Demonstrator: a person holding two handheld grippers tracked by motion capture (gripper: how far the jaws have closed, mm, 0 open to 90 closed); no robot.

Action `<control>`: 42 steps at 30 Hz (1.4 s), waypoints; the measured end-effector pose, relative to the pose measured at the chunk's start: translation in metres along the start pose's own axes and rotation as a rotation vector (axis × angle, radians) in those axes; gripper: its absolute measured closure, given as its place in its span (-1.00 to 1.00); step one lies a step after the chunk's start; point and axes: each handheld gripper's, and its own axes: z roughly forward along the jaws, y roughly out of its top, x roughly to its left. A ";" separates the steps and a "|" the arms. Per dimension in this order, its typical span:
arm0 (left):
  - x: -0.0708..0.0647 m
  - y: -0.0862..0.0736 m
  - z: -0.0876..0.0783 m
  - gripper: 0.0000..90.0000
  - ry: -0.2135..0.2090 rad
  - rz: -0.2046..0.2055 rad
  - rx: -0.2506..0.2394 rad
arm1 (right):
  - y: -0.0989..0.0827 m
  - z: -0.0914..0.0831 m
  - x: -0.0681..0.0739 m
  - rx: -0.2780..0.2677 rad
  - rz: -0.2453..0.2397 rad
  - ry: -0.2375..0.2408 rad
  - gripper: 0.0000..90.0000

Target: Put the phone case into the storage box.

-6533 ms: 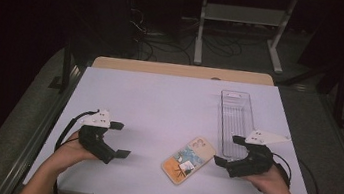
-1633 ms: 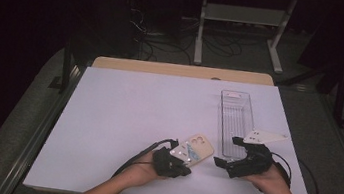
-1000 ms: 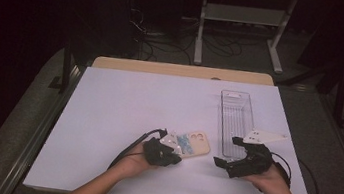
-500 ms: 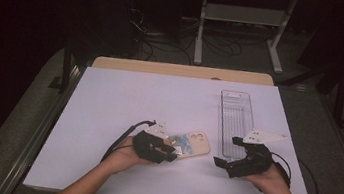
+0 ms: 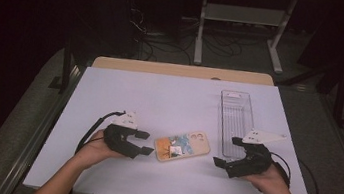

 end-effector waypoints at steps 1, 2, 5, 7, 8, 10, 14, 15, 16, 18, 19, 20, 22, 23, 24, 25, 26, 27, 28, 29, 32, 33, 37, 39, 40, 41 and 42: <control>0.000 -0.003 -0.003 -0.22 0.009 -0.007 -0.006 | 0.000 0.000 0.000 0.001 -0.002 -0.001 -0.98; 0.000 -0.006 -0.006 -0.28 0.014 -0.003 -0.009 | 0.000 0.000 0.000 0.003 0.000 -0.001 -0.98; 0.001 -0.016 -0.014 -0.41 0.031 -0.008 -0.017 | 0.000 0.001 0.001 0.007 -0.001 0.002 -0.98; 0.001 -0.022 -0.017 -0.53 0.046 -0.019 -0.023 | 0.000 0.002 0.001 0.006 -0.001 0.002 -0.98; 0.001 -0.025 -0.018 -0.61 0.052 -0.018 -0.017 | 0.000 0.002 0.001 0.007 -0.003 0.002 -0.98; 0.000 -0.030 -0.020 -0.78 0.061 -0.020 -0.023 | 0.000 0.002 0.001 0.011 -0.006 0.001 -0.98; 0.000 -0.038 -0.020 -1.00 0.068 -0.028 -0.011 | 0.000 0.002 0.001 0.012 -0.005 0.001 -0.98; 0.001 -0.040 -0.020 -1.00 0.067 -0.022 -0.005 | 0.000 0.002 0.001 0.012 -0.005 0.001 -0.98; 0.001 -0.041 -0.021 -1.00 0.069 -0.031 -0.006 | 0.000 0.003 0.001 0.013 -0.002 0.001 -0.98; 0.003 -0.042 -0.023 -1.00 0.071 -0.042 -0.015 | 0.000 0.003 0.002 0.013 -0.001 0.001 -0.98; 0.003 -0.042 -0.023 -1.00 0.075 -0.047 -0.022 | 0.000 0.003 0.002 0.016 0.003 0.003 -0.98; 0.004 -0.042 -0.023 -1.00 0.075 -0.049 -0.023 | 0.000 0.003 0.002 0.016 0.003 0.003 -0.98; 0.005 -0.042 -0.023 -1.00 0.081 -0.045 -0.023 | 0.000 0.003 0.002 0.017 0.000 0.003 -0.98; 0.005 -0.042 -0.023 -1.00 0.081 -0.045 -0.023 | 0.000 0.003 0.002 0.017 0.000 0.003 -0.98; 0.005 -0.042 -0.024 -1.00 0.084 -0.039 -0.022 | 0.000 0.003 0.001 0.015 0.000 0.002 -0.98; 0.005 -0.042 -0.024 -1.00 0.087 -0.042 -0.021 | 0.000 0.003 0.001 0.013 0.001 0.002 -0.98; 0.006 -0.042 -0.025 -1.00 0.085 -0.042 -0.018 | 0.000 0.003 0.001 0.013 0.001 0.002 -0.98; 0.006 -0.042 -0.025 -1.00 0.082 -0.040 -0.017 | 0.000 0.003 0.001 0.012 -0.002 0.001 -0.98; 0.006 -0.041 -0.026 -1.00 0.079 -0.036 -0.015 | 0.000 0.003 0.001 0.012 -0.002 0.001 -0.98; 0.006 -0.040 -0.027 -1.00 0.079 -0.041 -0.020 | 0.000 0.003 0.001 0.012 -0.001 0.001 -0.98; 0.006 -0.038 -0.028 -1.00 0.076 -0.042 -0.020 | 0.000 0.003 0.001 0.014 -0.001 0.002 -0.98; 0.007 -0.037 -0.028 -1.00 0.077 -0.042 -0.018 | 0.000 0.003 0.001 0.014 -0.002 0.003 -0.98; 0.011 -0.036 -0.028 -1.00 0.079 -0.039 -0.016 | 0.000 0.004 0.002 0.018 0.000 0.004 -0.98; 0.011 -0.034 -0.028 -1.00 0.075 -0.044 -0.018 | 0.000 0.004 0.002 0.018 -0.002 0.004 -0.98; 0.011 -0.032 -0.028 -1.00 0.078 -0.047 -0.019 | 0.000 0.004 0.002 0.018 -0.002 0.004 -0.98; 0.013 -0.031 -0.028 -1.00 0.079 -0.036 -0.018 | 0.000 0.004 0.001 0.017 -0.004 0.004 -0.98; 0.013 -0.030 -0.027 -1.00 0.078 -0.044 -0.018 | 0.000 0.004 0.002 0.018 -0.002 0.004 -0.98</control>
